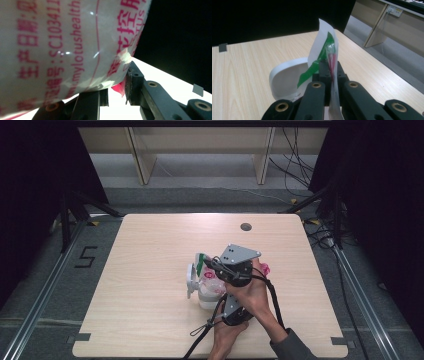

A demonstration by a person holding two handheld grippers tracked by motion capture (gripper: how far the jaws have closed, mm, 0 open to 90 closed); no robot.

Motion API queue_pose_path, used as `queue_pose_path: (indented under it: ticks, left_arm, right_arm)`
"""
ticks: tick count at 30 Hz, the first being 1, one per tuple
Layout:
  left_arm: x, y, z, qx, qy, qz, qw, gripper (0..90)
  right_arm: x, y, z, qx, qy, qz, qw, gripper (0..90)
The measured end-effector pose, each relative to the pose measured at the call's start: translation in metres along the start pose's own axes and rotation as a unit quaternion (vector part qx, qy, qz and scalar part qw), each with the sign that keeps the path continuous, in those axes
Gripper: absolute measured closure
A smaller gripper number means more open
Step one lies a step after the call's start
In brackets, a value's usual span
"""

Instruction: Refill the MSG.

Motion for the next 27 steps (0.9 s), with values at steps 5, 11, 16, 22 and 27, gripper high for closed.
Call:
queue_pose_path:
  ticks: [5,11,16,22,27]
  left_arm:
    - [0.0003,0.0001,0.0002,0.004,-0.001,-0.001,1.0,75.1]
    - [-0.0004,0.0015,-0.0002,0.003,0.0,0.001,1.0,75.2]
    - [-0.0006,0.0008,-0.0008,0.003,0.002,0.001,1.0,75.1]
    - [-0.0007,0.0009,-0.0009,0.003,0.001,0.0,1.0,75.1]
    - [-0.0009,0.0016,-0.0009,0.004,0.001,0.002,1.0,75.1]
  right_arm:
    - [-0.0012,0.0005,0.002,0.011,-0.002,0.001,0.9999,90.0]
    - [-0.0005,0.002,0.0028,0.002,0.0,0.005,1.0,90.0]
    - [0.002,0.0002,0.001,0.0,0.001,-0.002,1.0,89.9]
    - [0.0026,0.0005,0.0005,0.006,-0.001,-0.003,1.0,89.9]
    - [0.0008,0.002,0.0001,0.015,0.0,0.0,0.9999,89.9]
Point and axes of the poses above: each handheld gripper's, and its own axes: x roughly forward along the jaws, y roughly out of its top, z roughly to its right, the point moved 7 cm from there along x, roughly forward along the jaws, and after that the axes turned 10 degrees about -y, right-handed, at the moved point
